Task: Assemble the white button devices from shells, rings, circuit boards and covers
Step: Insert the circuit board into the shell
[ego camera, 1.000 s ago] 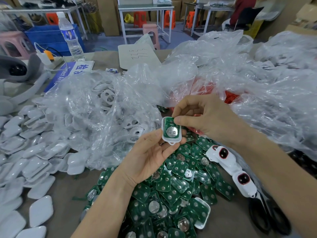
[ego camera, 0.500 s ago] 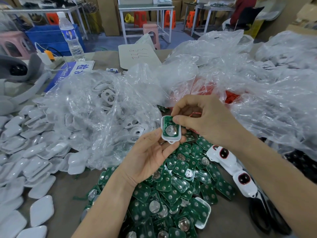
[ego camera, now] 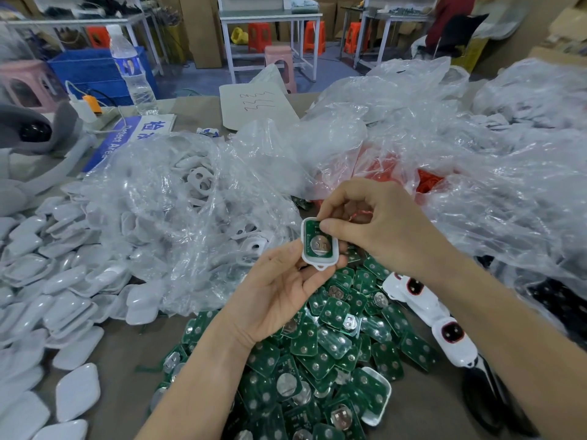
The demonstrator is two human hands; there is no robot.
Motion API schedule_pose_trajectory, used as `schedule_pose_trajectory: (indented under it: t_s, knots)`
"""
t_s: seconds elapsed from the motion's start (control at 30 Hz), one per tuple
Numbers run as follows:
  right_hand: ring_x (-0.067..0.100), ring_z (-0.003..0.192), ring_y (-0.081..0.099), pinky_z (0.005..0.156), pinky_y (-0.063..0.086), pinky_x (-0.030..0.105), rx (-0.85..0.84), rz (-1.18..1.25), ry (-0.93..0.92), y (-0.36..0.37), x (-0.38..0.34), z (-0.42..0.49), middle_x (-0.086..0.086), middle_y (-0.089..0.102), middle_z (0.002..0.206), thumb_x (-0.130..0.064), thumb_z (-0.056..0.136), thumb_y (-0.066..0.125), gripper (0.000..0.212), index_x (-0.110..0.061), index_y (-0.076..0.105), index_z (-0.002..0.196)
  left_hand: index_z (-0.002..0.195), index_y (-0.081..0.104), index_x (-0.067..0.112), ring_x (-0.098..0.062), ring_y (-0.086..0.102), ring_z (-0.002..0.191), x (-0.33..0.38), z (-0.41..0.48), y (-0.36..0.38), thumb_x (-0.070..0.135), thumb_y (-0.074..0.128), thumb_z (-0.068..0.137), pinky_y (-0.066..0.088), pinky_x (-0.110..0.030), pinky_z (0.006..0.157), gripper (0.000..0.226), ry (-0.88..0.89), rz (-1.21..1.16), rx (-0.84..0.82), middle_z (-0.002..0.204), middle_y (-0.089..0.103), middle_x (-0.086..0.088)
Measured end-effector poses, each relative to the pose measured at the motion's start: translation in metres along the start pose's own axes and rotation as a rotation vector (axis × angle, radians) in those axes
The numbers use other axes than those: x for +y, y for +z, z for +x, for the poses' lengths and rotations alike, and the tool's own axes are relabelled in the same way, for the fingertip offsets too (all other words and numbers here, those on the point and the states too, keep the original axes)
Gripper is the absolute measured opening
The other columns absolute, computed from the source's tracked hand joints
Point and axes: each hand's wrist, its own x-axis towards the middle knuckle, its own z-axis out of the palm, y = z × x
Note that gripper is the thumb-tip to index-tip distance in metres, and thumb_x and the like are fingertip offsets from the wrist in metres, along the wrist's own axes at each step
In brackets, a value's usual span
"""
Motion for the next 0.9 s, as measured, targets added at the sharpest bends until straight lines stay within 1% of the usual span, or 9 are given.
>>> schedule_pose_trajectory:
  t_s: [0.13,0.27,0.33,0.4,0.43,0.53,0.63,0.8,0.9]
  knots:
    - [0.006,0.055,0.062,0.058,0.05,0.014,0.013,-0.006,0.007,0.001,0.0,-0.001,-0.005,0.067,0.072,-0.009,0.078,0.076,0.016,-0.022,0.067,0.079,0.117,0.066,-0.005,-0.031,0.068,0.104,0.001,-0.001,0.0,0.019,0.074,0.084,0.057,-0.028,0.086,0.041,-0.009,-0.006,0.004,0.115,0.067,-0.024]
    - [0.012,0.066,0.064,0.062,0.058,0.029,0.019,-0.018,0.041,0.005,0.002,-0.003,-0.01,0.063,0.071,-0.011,0.078,0.075,0.019,-0.027,0.064,0.081,0.11,0.069,-0.004,-0.03,0.07,0.097,0.002,-0.001,0.002,0.019,0.075,0.081,0.058,-0.028,0.082,0.037,-0.015,0.065,0.042,0.107,0.07,-0.023]
    - [0.014,0.071,0.065,0.063,0.058,0.034,0.02,-0.019,0.056,0.006,0.004,-0.004,-0.011,0.063,0.071,-0.011,0.079,0.074,0.02,-0.028,0.064,0.081,0.107,0.07,-0.005,-0.029,0.071,0.094,0.002,-0.001,0.002,0.014,0.064,0.087,0.058,-0.026,0.079,0.028,-0.003,0.142,0.087,0.103,0.07,-0.022]
    - [0.015,0.073,0.066,0.063,0.059,0.036,0.013,-0.008,0.072,0.007,0.006,-0.005,-0.01,0.064,0.072,-0.01,0.079,0.074,0.021,-0.029,0.065,0.081,0.104,0.071,-0.004,-0.029,0.072,0.092,0.001,-0.001,0.001,0.008,0.052,0.089,0.058,-0.025,0.077,0.028,0.009,0.197,0.127,0.102,0.071,-0.023]
    - [0.015,0.073,0.066,0.063,0.059,0.036,0.011,-0.004,0.078,0.008,0.008,-0.005,-0.009,0.065,0.073,-0.01,0.079,0.073,0.021,-0.029,0.065,0.081,0.104,0.072,-0.003,-0.029,0.072,0.091,0.0,-0.001,0.002,0.007,0.05,0.089,0.058,-0.025,0.077,0.028,0.012,0.213,0.138,0.102,0.071,-0.023]
    - [0.009,0.071,0.065,0.068,0.057,0.029,0.018,-0.024,0.07,0.008,0.01,-0.005,-0.008,0.068,0.074,-0.009,0.078,0.073,0.021,-0.028,0.064,0.081,0.109,0.071,0.002,-0.028,0.072,0.09,-0.001,0.0,0.003,0.005,0.049,0.092,0.058,-0.025,0.077,0.028,0.032,0.276,0.152,0.104,0.072,-0.022]
    - [0.004,0.068,0.065,0.068,0.056,0.022,0.022,-0.036,0.082,0.009,0.012,-0.005,-0.008,0.069,0.076,-0.008,0.078,0.072,0.02,-0.026,0.065,0.082,0.119,0.062,0.005,-0.026,0.072,0.092,-0.002,0.001,0.004,0.01,0.049,0.092,0.058,-0.024,0.079,0.03,0.04,0.362,0.154,0.105,0.072,-0.019]
    - [0.003,0.068,0.066,0.067,0.055,0.017,0.022,0.006,0.118,0.008,0.014,-0.004,-0.006,0.069,0.076,-0.005,0.077,0.072,0.02,-0.024,0.066,0.083,0.123,0.059,0.009,-0.028,0.072,0.095,-0.003,0.002,0.006,0.012,0.051,0.088,0.058,-0.025,0.08,0.036,0.038,0.395,0.177,0.108,0.071,-0.02]
    - [0.003,0.069,0.066,0.068,0.054,0.017,0.015,0.019,0.126,0.008,0.014,-0.004,-0.007,0.07,0.076,-0.005,0.078,0.071,0.018,-0.022,0.067,0.084,0.124,0.058,0.008,-0.03,0.072,0.095,-0.003,0.002,0.006,0.012,0.051,0.087,0.058,-0.025,0.079,0.037,0.042,0.407,0.192,0.108,0.071,-0.021]
